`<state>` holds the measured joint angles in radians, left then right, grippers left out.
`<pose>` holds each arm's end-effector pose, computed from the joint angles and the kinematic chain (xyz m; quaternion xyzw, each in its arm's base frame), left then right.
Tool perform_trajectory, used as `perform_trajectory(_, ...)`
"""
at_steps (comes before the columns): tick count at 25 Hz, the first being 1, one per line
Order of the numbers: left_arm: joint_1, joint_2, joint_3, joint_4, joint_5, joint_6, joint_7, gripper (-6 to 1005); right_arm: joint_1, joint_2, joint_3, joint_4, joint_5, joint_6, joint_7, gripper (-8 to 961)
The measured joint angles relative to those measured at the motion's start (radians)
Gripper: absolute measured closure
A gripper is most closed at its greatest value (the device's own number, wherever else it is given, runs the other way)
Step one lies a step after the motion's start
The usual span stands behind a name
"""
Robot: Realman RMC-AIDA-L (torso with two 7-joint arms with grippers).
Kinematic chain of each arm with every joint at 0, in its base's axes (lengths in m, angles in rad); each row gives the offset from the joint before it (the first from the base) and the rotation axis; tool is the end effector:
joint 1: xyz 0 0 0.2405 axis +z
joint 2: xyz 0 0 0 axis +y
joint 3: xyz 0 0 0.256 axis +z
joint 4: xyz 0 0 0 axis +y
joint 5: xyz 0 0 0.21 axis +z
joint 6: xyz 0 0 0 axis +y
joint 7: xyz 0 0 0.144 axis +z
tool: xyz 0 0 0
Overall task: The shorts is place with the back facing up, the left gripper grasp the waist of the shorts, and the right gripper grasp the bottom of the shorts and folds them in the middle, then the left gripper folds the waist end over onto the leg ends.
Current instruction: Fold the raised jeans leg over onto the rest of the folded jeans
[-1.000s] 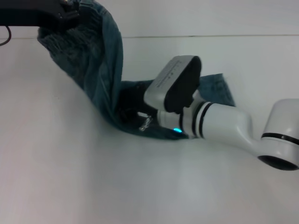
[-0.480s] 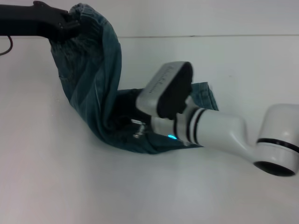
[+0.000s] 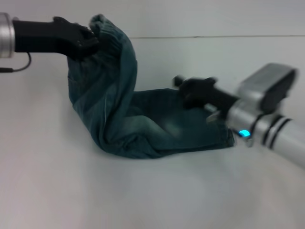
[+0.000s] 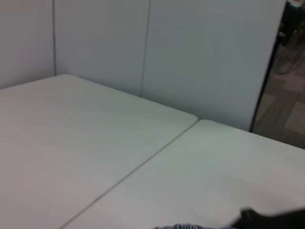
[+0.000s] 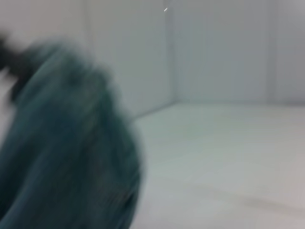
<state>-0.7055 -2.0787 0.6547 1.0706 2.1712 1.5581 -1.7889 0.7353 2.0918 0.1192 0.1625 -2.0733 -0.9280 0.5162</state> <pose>-0.1826 0.3968 0.0704 -0.9459 -0.1921 -0.1723 0.1969 0.2383 0.3672 -0.1060 -0.8609 0.2448 0.2786 0.3483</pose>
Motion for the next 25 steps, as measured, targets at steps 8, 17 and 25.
perform_trajectory(8, 0.005, -0.083, 0.150, -0.046, -0.031, -0.078, 0.062, 893, -0.046, -0.005, 0.099, -0.250, 0.147, -0.211, 0.220, 931)
perform_trajectory(17, -0.011, -0.091, 0.459, -0.287, -0.225, -0.316, 0.133, 884, -0.081, -0.008, 0.095, -0.294, 0.235, -0.218, 0.293, 927)
perform_trajectory(25, -0.010, -0.093, 0.588, -0.314, -0.336, -0.372, 0.144, 747, -0.084, -0.008, 0.083, -0.286, 0.233, -0.195, 0.299, 924)
